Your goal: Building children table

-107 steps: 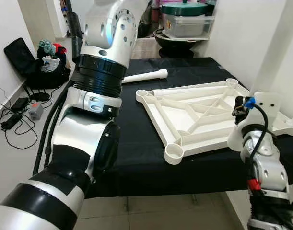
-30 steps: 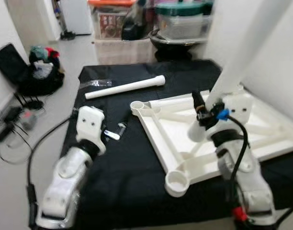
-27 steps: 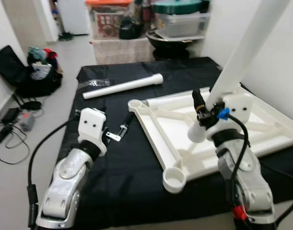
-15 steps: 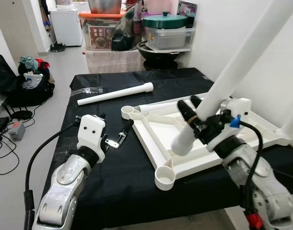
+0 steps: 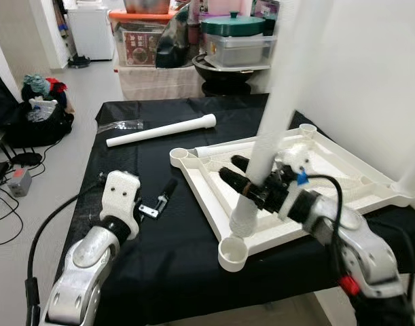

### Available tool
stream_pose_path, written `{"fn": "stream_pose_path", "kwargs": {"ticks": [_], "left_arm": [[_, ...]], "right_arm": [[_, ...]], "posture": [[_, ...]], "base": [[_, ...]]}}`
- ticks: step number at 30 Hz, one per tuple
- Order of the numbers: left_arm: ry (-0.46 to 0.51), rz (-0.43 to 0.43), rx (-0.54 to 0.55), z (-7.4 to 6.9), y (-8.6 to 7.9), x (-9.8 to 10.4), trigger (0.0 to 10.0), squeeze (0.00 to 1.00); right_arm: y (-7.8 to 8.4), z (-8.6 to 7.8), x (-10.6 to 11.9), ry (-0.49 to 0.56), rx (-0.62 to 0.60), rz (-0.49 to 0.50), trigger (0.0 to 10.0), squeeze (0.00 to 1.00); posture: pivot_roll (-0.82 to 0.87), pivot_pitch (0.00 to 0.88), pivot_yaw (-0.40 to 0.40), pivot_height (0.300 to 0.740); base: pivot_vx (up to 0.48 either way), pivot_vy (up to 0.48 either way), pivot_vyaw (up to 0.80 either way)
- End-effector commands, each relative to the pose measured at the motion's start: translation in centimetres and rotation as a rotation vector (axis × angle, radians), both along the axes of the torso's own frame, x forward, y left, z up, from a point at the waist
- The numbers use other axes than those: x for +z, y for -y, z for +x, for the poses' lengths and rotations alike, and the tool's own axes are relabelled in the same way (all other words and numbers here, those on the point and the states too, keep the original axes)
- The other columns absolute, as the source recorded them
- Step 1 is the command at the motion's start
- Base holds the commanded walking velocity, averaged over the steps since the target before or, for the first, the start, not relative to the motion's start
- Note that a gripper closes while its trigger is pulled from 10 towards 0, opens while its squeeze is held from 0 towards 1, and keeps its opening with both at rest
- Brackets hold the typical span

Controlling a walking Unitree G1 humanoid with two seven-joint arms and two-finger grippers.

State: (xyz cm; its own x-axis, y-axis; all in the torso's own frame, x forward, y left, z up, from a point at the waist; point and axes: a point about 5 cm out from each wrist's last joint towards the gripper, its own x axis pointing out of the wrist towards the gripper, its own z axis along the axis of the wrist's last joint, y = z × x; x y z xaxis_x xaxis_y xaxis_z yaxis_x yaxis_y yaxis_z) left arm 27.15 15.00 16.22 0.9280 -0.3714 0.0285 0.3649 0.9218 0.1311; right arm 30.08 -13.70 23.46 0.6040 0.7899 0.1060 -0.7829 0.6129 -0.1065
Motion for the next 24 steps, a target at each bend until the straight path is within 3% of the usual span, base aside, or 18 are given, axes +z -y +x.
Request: {"fn": "stream_pose_path", "kwargs": {"ticks": [1,8,10,14,24], "left_arm": [[-0.009,0.011,-0.013,-0.2,-0.1,-0.3,10.0,0.00],[-0.027,0.011,-0.055,-0.7,0.4,-0.8,10.0,0.00],[-0.050,0.016,-0.098,-1.3,0.9,-1.4,10.0,0.00],[-0.059,0.018,-0.111,-1.5,1.0,-1.6,10.0,0.00],[-0.059,0.023,-0.114,-1.5,0.7,-1.6,10.0,0.00]], "right_arm": [[-0.3,0.0,-0.1,-0.001,0.057,-0.008,10.0,0.00],[-0.3,-0.2,-0.4,-0.023,0.130,-0.004,10.0,0.00],[-0.3,-1.3,-1.5,-0.064,0.222,-0.015,10.0,0.00],[-0.3,-2.2,-2.4,-0.091,0.277,-0.028,10.0,0.00],[0.2,-2.1,-3.8,-0.123,0.288,-0.038,10.0,0.00]], "posture": [[0.08,0.000,-0.084,0.740],[0.09,0.000,-0.091,0.740],[0.09,0.000,-0.087,0.740],[0.09,0.000,-0.087,0.740],[0.09,0.000,-0.082,0.740]], "base": [[0.000,0.000,0.00],[0.000,0.000,0.00],[0.000,0.000,0.00],[0.000,0.000,0.00],[0.000,0.000,0.00]]}}
